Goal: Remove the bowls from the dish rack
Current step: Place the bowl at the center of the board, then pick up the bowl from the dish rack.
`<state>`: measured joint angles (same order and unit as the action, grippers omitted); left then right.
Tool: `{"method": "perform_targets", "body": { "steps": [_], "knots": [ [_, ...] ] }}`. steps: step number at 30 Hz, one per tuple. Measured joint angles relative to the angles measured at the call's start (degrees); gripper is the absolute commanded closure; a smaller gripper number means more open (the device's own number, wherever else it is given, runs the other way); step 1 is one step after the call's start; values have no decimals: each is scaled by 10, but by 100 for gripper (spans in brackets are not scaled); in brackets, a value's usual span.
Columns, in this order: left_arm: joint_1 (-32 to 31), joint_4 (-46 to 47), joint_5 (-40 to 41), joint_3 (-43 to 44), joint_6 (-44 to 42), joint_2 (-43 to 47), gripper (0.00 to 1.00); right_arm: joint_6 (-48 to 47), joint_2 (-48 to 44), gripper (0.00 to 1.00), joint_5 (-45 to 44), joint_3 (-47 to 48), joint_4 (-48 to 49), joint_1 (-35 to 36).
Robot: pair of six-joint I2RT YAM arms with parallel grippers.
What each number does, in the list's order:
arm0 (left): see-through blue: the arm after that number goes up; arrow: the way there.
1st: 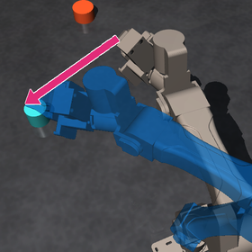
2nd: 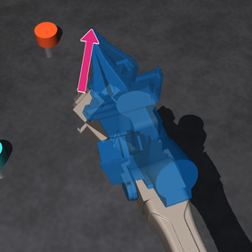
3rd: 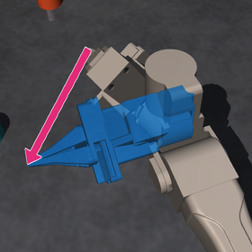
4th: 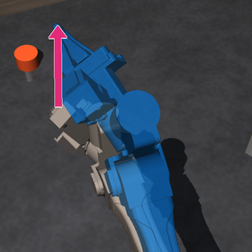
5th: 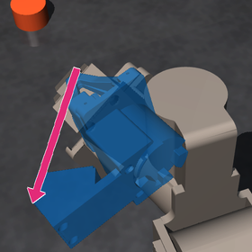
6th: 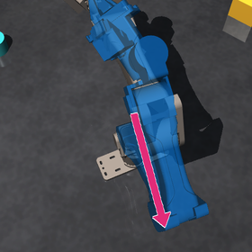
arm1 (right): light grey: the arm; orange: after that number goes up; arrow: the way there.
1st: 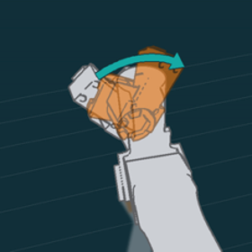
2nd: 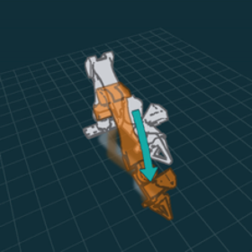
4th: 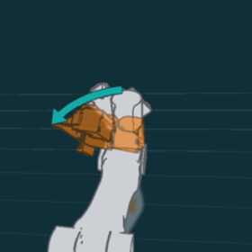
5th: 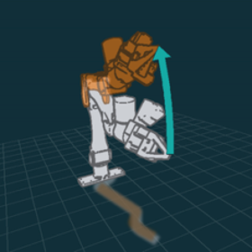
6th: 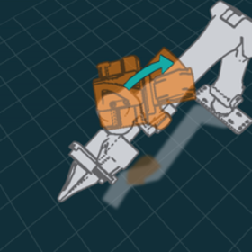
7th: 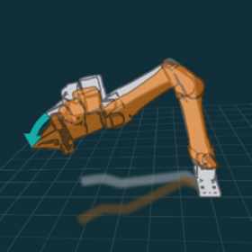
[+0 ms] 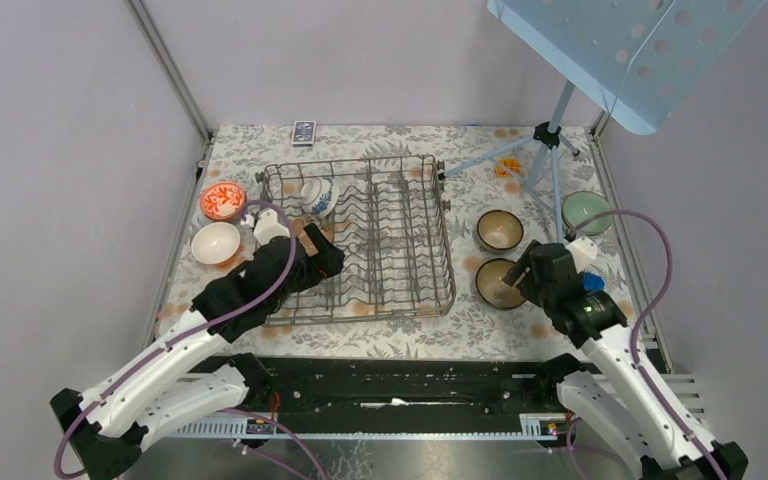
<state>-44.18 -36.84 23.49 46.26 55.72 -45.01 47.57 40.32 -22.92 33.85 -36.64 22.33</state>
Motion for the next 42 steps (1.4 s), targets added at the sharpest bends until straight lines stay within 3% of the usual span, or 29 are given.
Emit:
{"method": "perform_targets", "body": {
  "steps": [9,15,23,27,31,42],
  "knots": [
    [0,-18,48,44,-57,-15,1,-94,-36,20,190,139,4,0],
    [0,-20,71,89,-117,-52,1,-121,-13,19,326,129,81,0],
    [0,4,89,99,-187,-86,1,-73,51,19,435,57,285,0],
    [4,3,95,109,-189,-119,1,-66,125,19,451,79,348,20],
    [38,4,76,113,-188,-152,1,-76,198,19,433,121,376,98],
    [238,66,-73,54,-172,-131,8,-37,445,20,397,243,498,187]
  ]
}}
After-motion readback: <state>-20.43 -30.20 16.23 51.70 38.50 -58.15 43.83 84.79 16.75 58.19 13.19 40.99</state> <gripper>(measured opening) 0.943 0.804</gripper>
